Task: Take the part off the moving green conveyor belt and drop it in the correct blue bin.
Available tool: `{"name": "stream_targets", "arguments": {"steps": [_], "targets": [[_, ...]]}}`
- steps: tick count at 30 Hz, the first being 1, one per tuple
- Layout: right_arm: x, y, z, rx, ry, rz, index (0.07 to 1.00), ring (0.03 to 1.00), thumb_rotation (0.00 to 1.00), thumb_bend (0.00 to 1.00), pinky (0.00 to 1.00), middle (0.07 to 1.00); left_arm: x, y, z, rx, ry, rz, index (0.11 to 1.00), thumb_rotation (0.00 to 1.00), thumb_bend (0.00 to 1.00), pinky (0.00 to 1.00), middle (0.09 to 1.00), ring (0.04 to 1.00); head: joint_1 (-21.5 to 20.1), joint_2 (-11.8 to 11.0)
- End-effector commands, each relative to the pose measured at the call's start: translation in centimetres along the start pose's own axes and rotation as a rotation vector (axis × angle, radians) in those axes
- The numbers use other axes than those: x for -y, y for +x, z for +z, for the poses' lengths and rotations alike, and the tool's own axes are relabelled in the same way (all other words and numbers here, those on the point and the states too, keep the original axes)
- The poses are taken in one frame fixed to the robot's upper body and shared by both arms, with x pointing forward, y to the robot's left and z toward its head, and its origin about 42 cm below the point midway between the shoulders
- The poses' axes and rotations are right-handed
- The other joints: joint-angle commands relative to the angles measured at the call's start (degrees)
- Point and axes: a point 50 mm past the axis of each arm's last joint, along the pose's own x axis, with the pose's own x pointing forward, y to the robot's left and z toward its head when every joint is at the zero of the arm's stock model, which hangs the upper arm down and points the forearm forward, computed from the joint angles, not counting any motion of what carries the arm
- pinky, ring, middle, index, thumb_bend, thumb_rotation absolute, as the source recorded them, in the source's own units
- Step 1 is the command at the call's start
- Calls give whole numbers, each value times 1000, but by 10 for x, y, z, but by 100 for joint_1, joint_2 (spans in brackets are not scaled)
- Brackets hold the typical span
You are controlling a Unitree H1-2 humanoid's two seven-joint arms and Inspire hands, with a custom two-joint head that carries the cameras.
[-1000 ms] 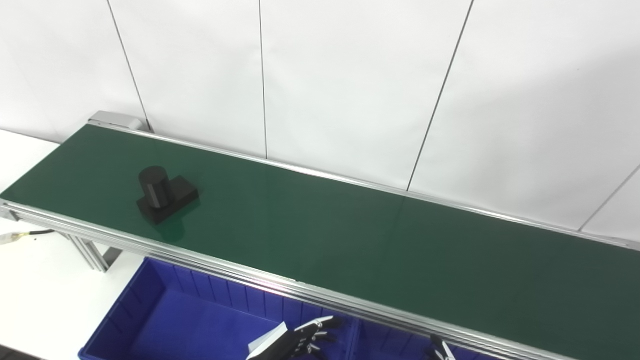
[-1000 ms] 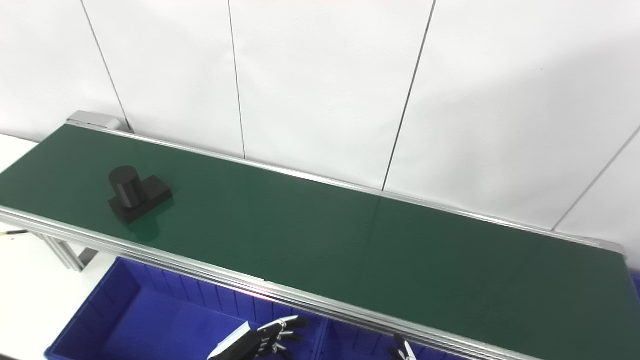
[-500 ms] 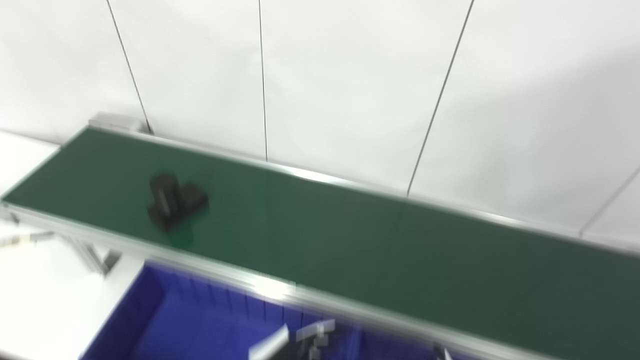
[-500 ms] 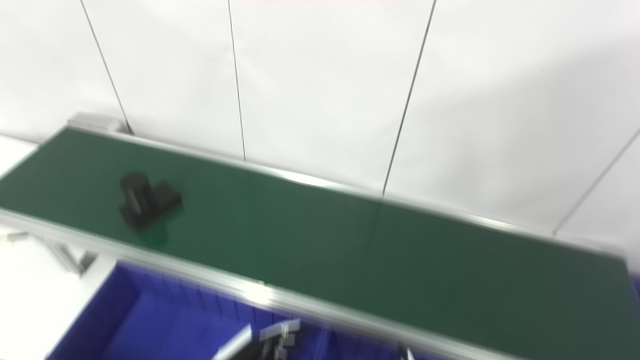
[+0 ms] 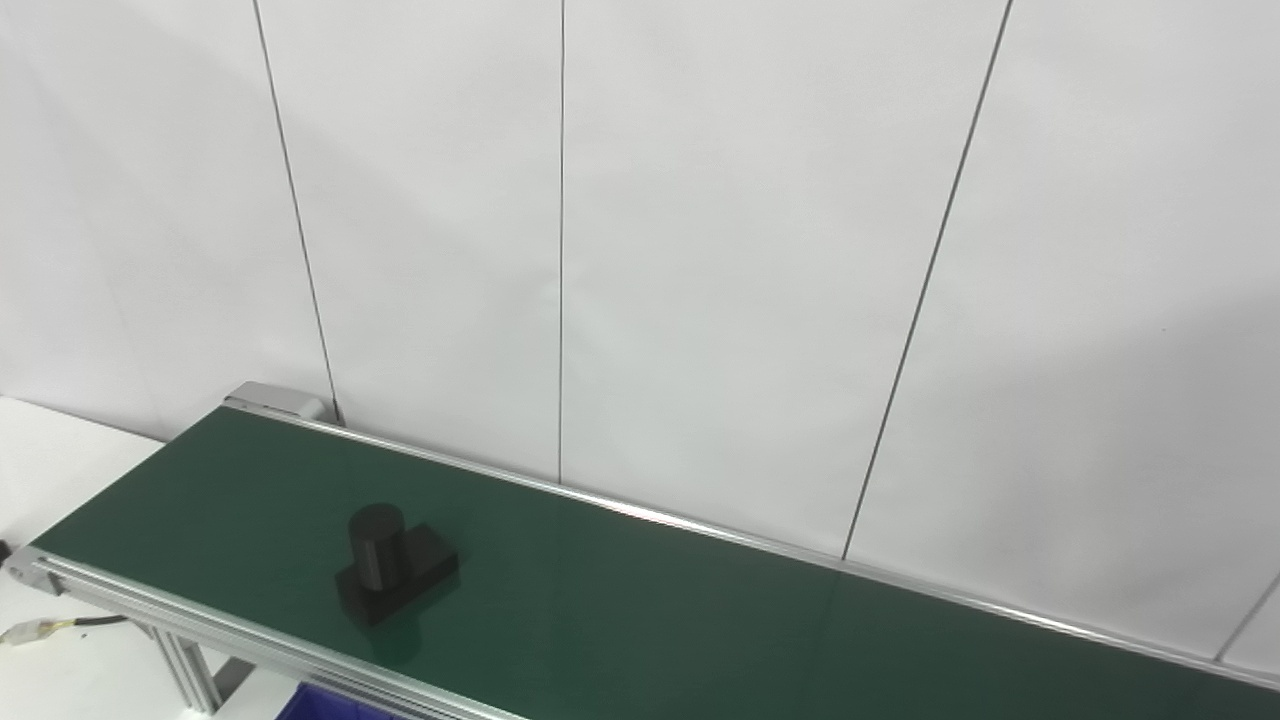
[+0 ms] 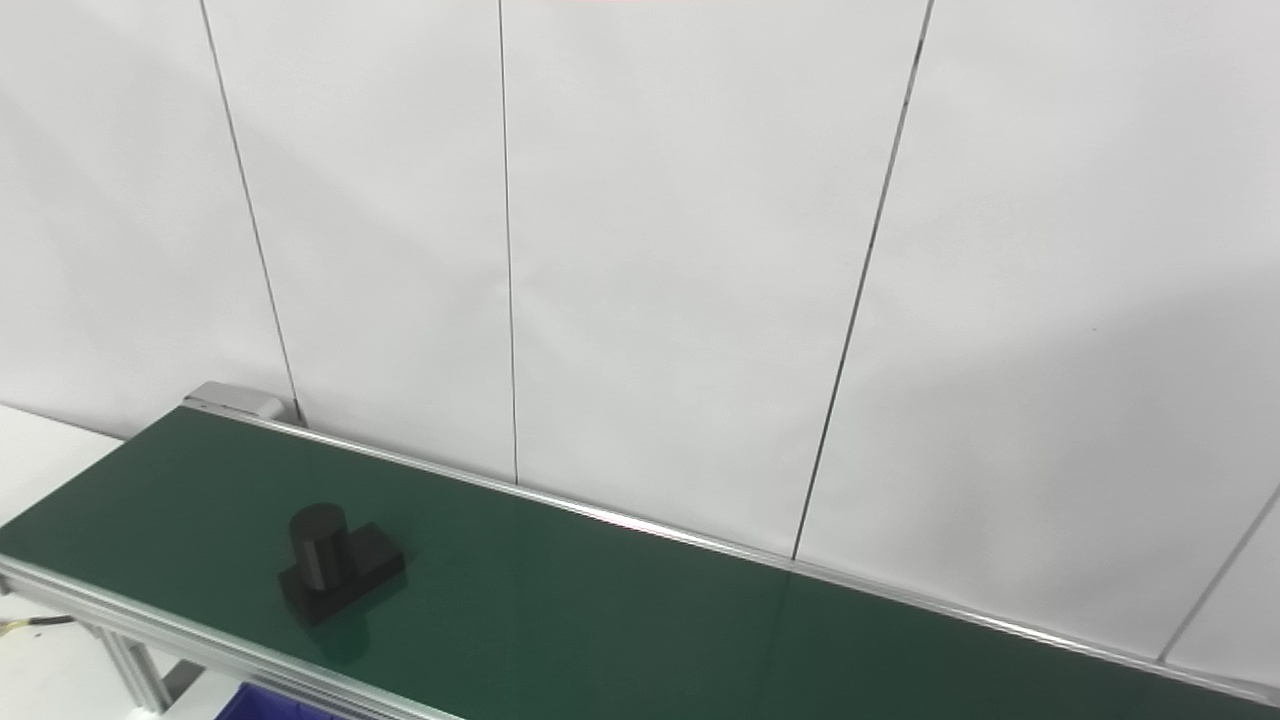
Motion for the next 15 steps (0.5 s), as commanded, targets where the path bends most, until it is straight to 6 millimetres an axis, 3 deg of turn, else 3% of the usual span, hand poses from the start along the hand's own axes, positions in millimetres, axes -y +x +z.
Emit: {"name": "stream_targets", "arguments": {"steps": [1,4,5,7,12,15], "targets": [[3,3,8,85,-1,-28,988,866,36,958,875,894,-4,10,12,73,14,15,854,196,958,645,878,793,-2,7],[4,3,8,82,0,-20,992,857,42,947,857,900,-4,9,12,64,5,12,855,190,960,644,881,794,-31,36],[4,3,8,81,1,-20,993,769,42,947,853,905,-4,9,12,61,2,11,858,184,959,648,887,799,-31,41],[4,2,9,81,4,-22,991,737,29,948,860,906,-4,9,12,59,2,6,862,200,962,652,892,804,-36,45],[4,2,9,83,-5,-31,980,878,20,956,862,893,-4,8,12,70,10,10,862,203,965,637,890,801,-241,170],[2,2,11,86,11,-33,972,874,47,962,835,882,-5,6,13,74,15,10,860,203,956,642,885,805,-426,304]]}}
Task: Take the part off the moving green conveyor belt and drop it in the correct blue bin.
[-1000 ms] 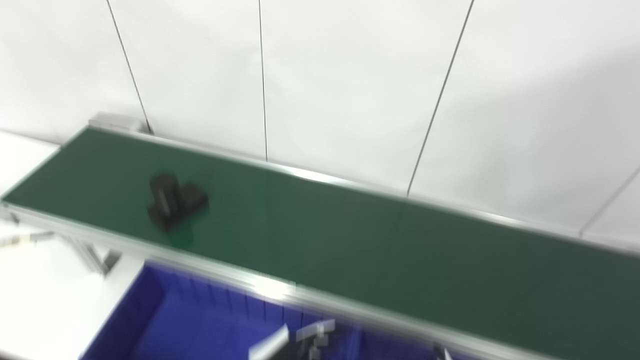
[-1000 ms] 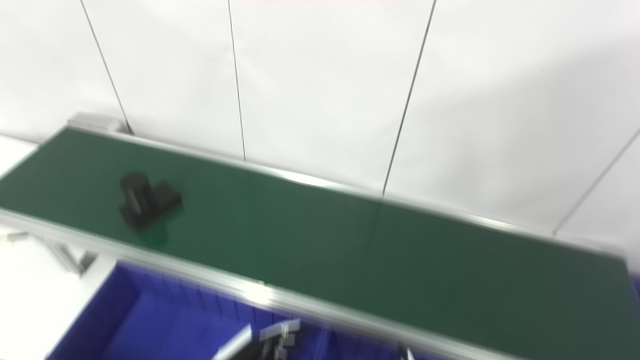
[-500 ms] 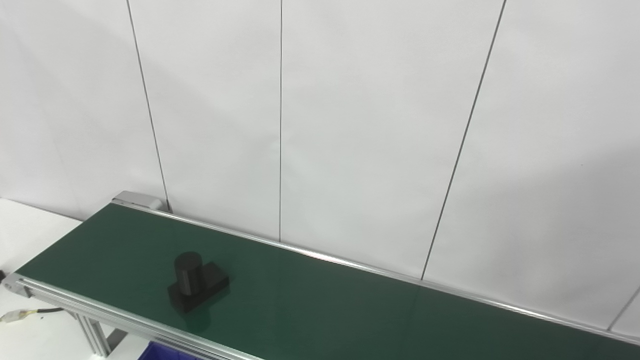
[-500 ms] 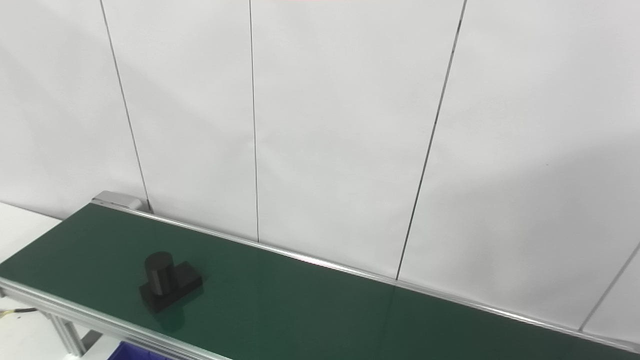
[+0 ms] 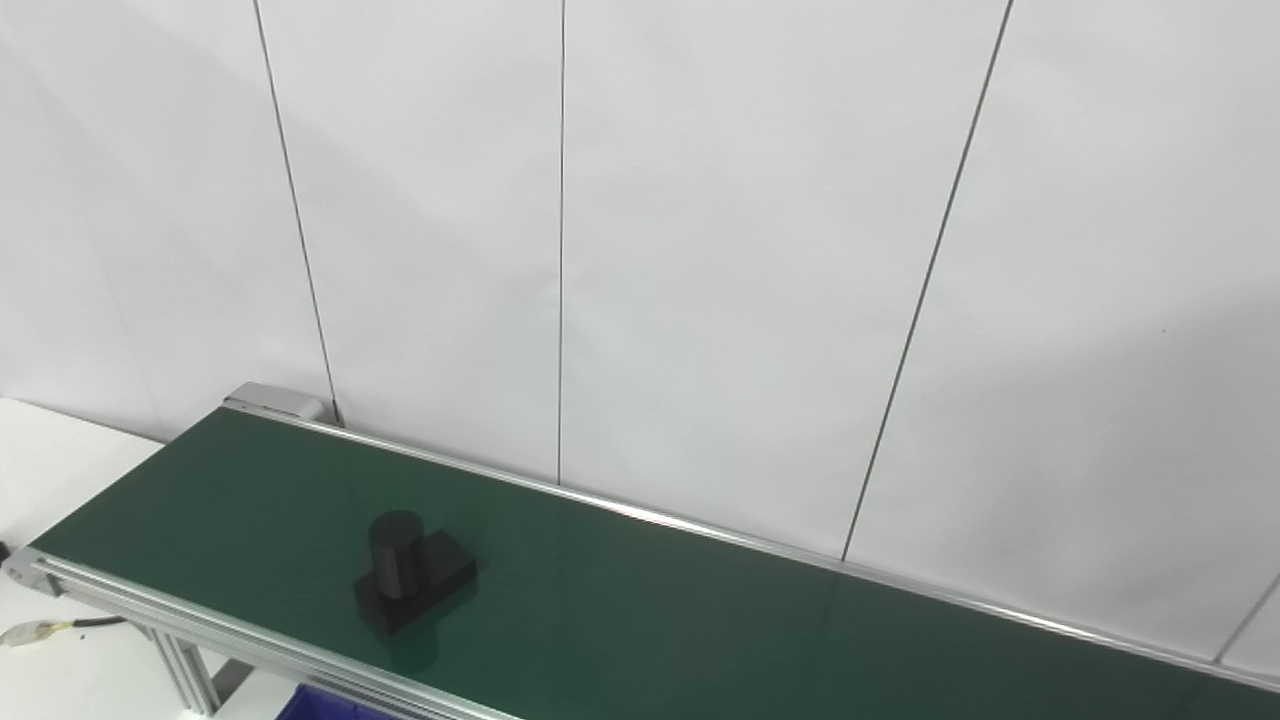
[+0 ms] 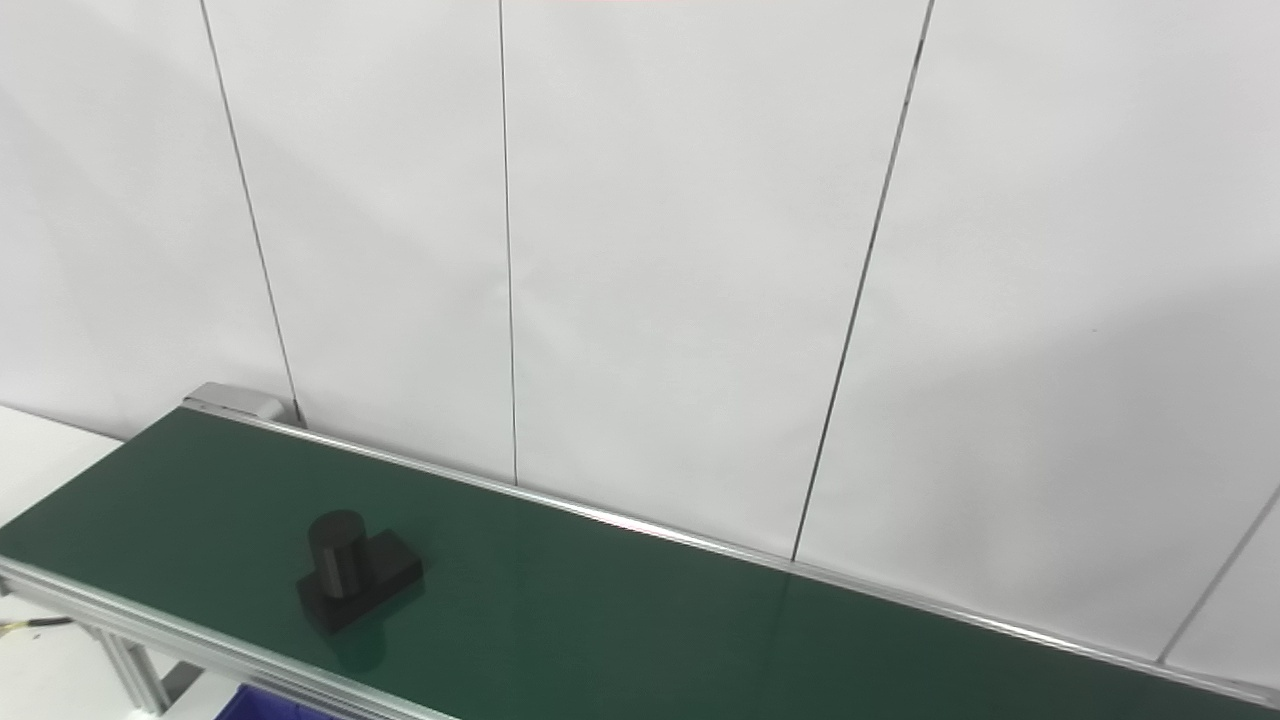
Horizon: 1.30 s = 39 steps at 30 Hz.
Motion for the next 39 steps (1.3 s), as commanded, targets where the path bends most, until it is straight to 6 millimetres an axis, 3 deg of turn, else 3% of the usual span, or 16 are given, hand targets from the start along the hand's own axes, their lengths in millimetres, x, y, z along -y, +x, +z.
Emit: {"name": "stream_targets", "arguments": {"steps": [1,5,9,14,21,26,35,39], "targets": [[3,1,12,80,23,-19,979,889,53,948,850,894,-5,6,14,67,10,12,862,208,956,645,888,810,-36,30],[5,0,18,91,35,-4,979,894,49,926,860,903,-6,4,15,69,-1,15,870,188,955,652,902,823,-269,116],[7,-1,23,108,26,-5,955,867,65,927,802,881,-6,2,17,71,6,6,893,222,951,648,915,829,-399,233],[7,-2,26,119,13,-24,942,852,54,938,775,873,-6,2,18,81,-6,7,894,190,947,637,912,824,-523,315],[5,-3,30,125,21,-41,939,848,103,958,775,866,-7,2,20,81,-18,3,899,179,946,656,920,845,-859,501],[4,-3,30,141,39,-57,935,842,88,971,784,863,-7,2,20,76,2,-11,917,205,938,676,935,866,-909,485],[20,-5,42,219,75,-78,931,844,155,998,767,863,-4,7,25,69,1,-25,924,164,944,709,948,882,-930,717],[31,-9,59,274,85,-102,924,844,168,1000,767,863,-2,9,30,72,-2,-24,930,158,939,707,950,883,-983,890]]}}
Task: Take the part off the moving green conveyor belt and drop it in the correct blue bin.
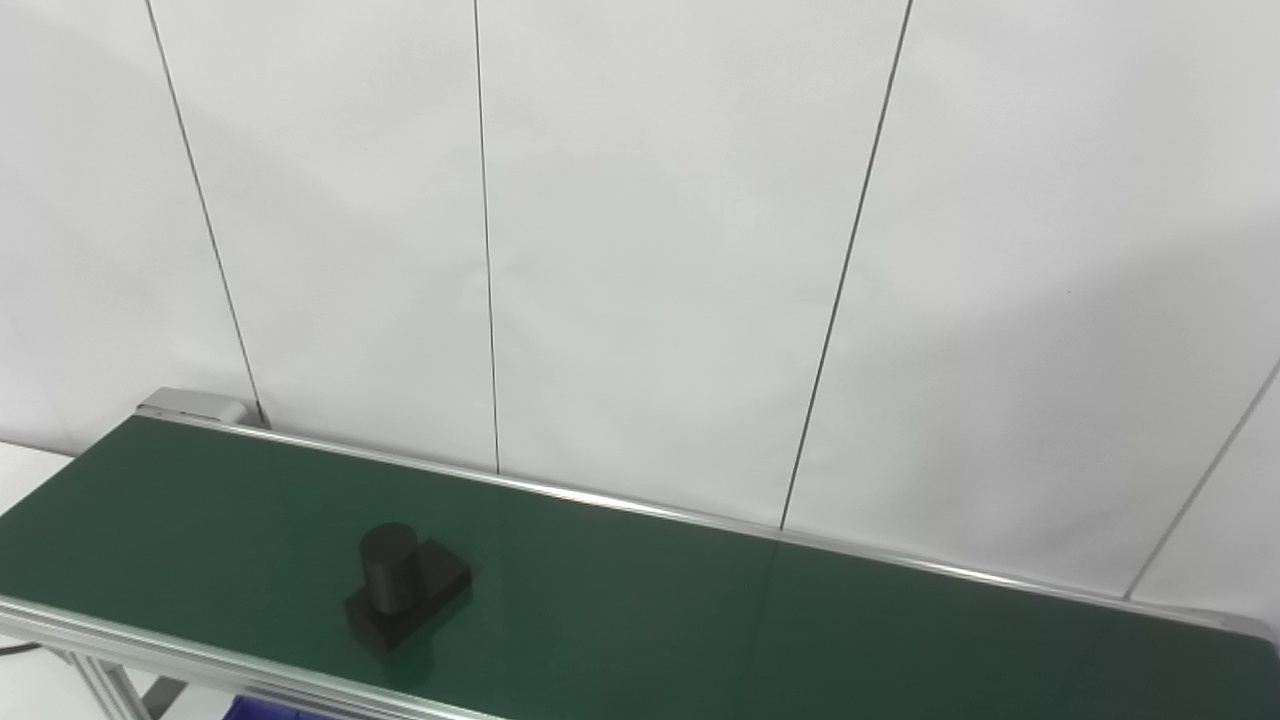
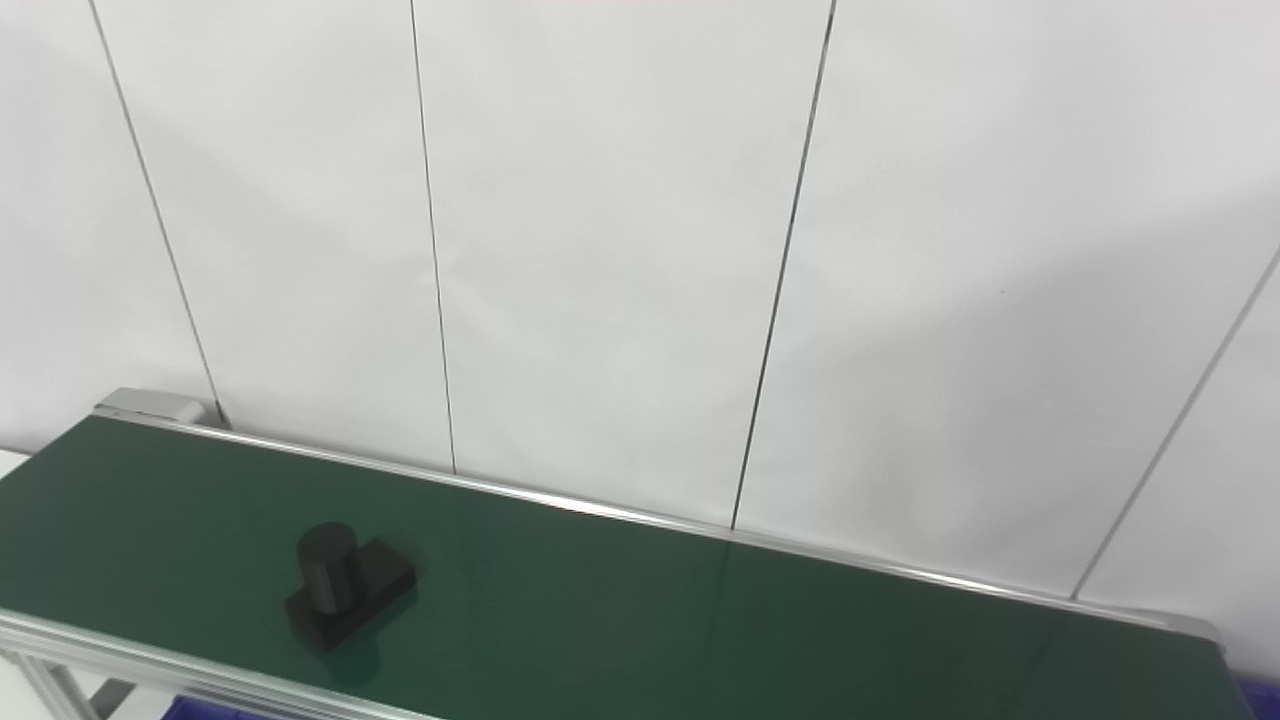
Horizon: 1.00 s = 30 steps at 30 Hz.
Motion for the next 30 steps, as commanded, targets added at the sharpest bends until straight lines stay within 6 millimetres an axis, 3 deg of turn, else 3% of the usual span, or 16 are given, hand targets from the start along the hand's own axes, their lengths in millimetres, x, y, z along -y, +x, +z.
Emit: {"name": "stream_targets", "arguments": {"steps": [1,5,9,14,19,24,27,30], "targets": [[11,2,26,120,9,-32,922,843,169,1000,769,861,-2,7,12,52,13,11,931,153,939,708,950,883,-33,72],[19,4,46,178,-7,-53,917,830,220,1000,761,853,-1,10,15,68,12,16,937,189,938,710,950,880,-115,226],[29,8,72,239,-26,-70,923,831,246,1000,758,850,1,10,20,57,5,14,945,182,932,716,962,889,-139,237],[37,19,89,274,-59,-69,931,841,251,1000,785,848,3,8,24,70,-4,21,951,176,909,730,969,902,-69,247],[41,34,98,294,-77,-60,940,854,241,966,801,864,3,4,30,80,1,40,954,171,898,755,974,918,-24,239],[44,46,103,311,-94,-38,959,871,245,932,828,886,-1,-2,37,74,62,92,960,251,912,858,964,930,-4,238],[45,54,103,319,-100,-31,961,868,262,932,817,891,-3,-7,41,69,69,117,962,272,908,859,967,933,21,236],[45,61,104,320,-108,-18,965,869,267,932,800,897,-4,-14,43,70,44,138,951,248,905,877,966,942,13,249]]}}
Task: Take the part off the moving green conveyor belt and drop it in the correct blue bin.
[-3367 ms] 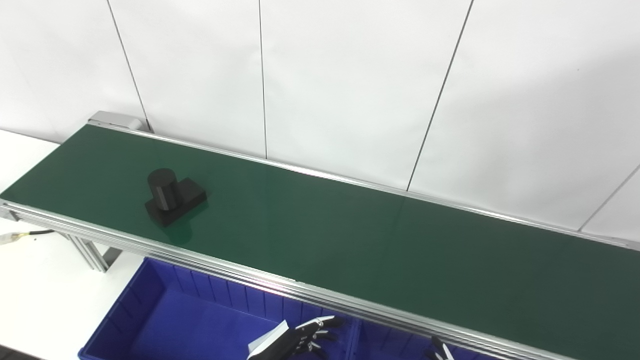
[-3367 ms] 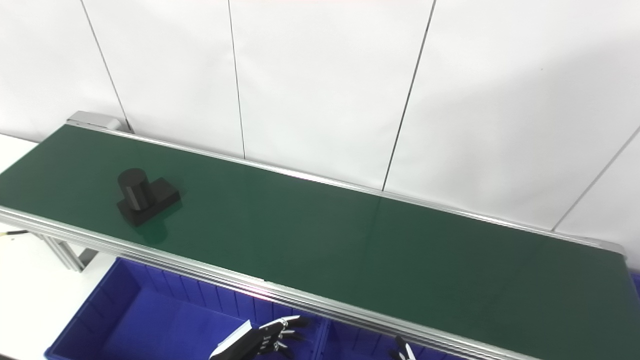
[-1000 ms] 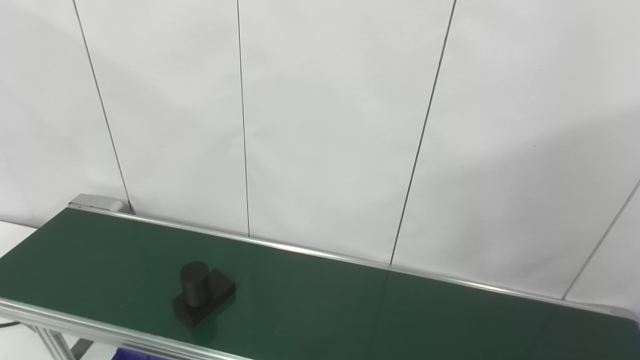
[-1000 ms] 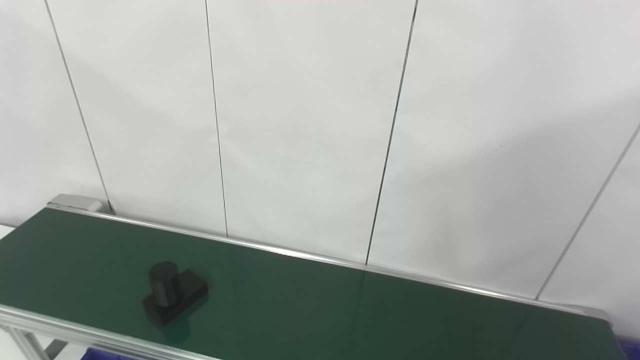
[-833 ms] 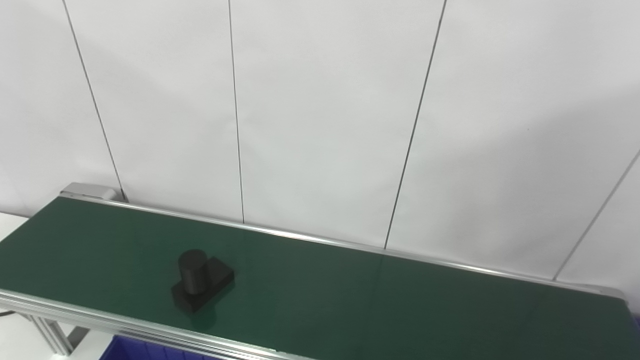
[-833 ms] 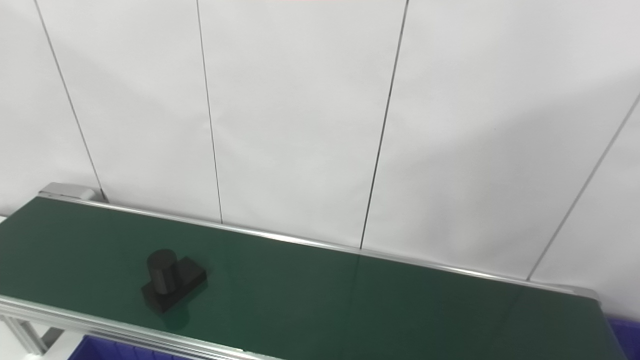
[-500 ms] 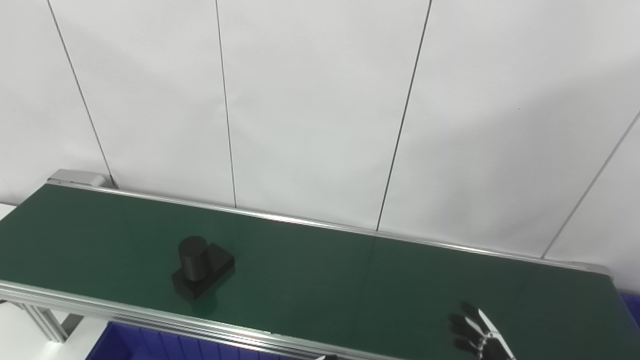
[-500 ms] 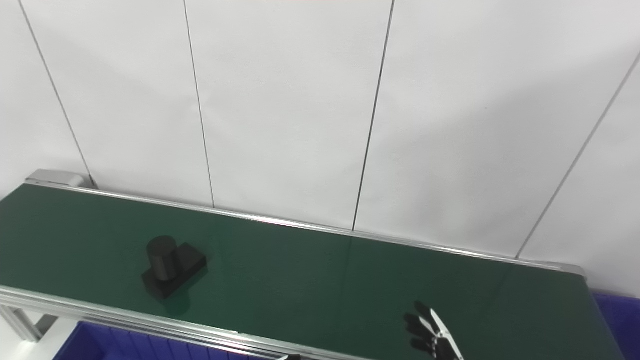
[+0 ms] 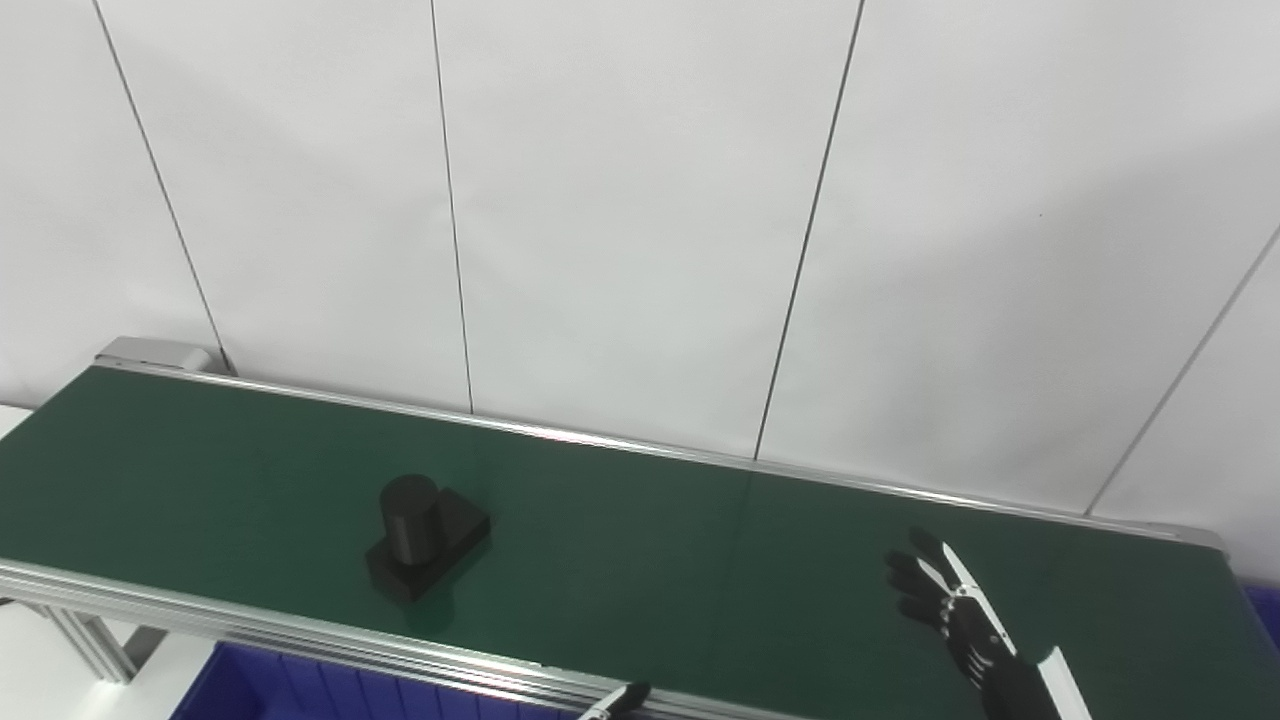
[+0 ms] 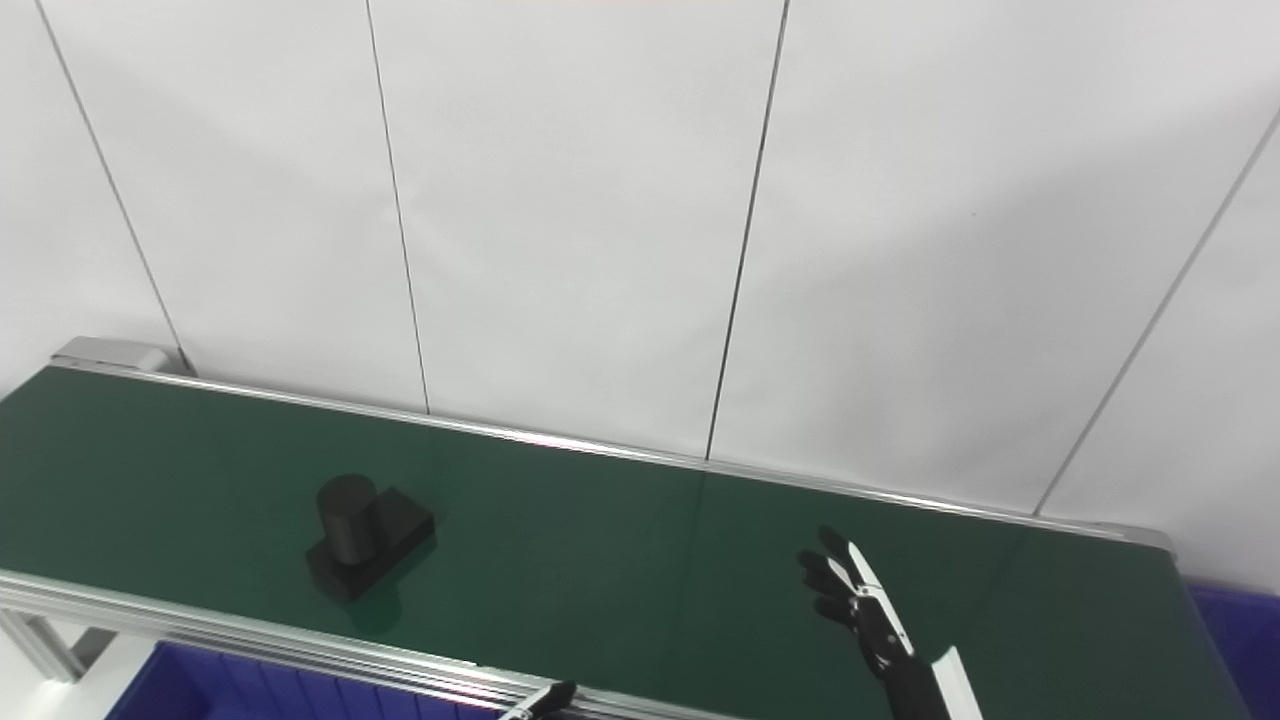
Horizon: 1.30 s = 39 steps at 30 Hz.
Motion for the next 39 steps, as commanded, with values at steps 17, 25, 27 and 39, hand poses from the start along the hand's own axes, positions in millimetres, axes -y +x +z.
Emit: {"name": "stream_targets", "arguments": {"steps": [17,25,27,39], "targets": [[0,53,-2,-30,-66,83,989,891,320,934,845,915,-5,-11,0,27,-1,69,953,269,925,826,943,911,15,28],[-4,87,-14,-54,-124,157,985,892,357,919,846,919,-3,-7,-3,14,-1,53,943,273,929,836,949,926,11,69],[-7,97,-15,-69,-146,178,984,897,364,926,853,921,-2,-6,-3,17,-5,50,939,254,924,846,948,929,42,101],[-39,139,-10,-68,-262,274,974,895,386,955,825,926,1,-6,-3,18,-1,25,934,230,903,844,944,906,21,142]]}}
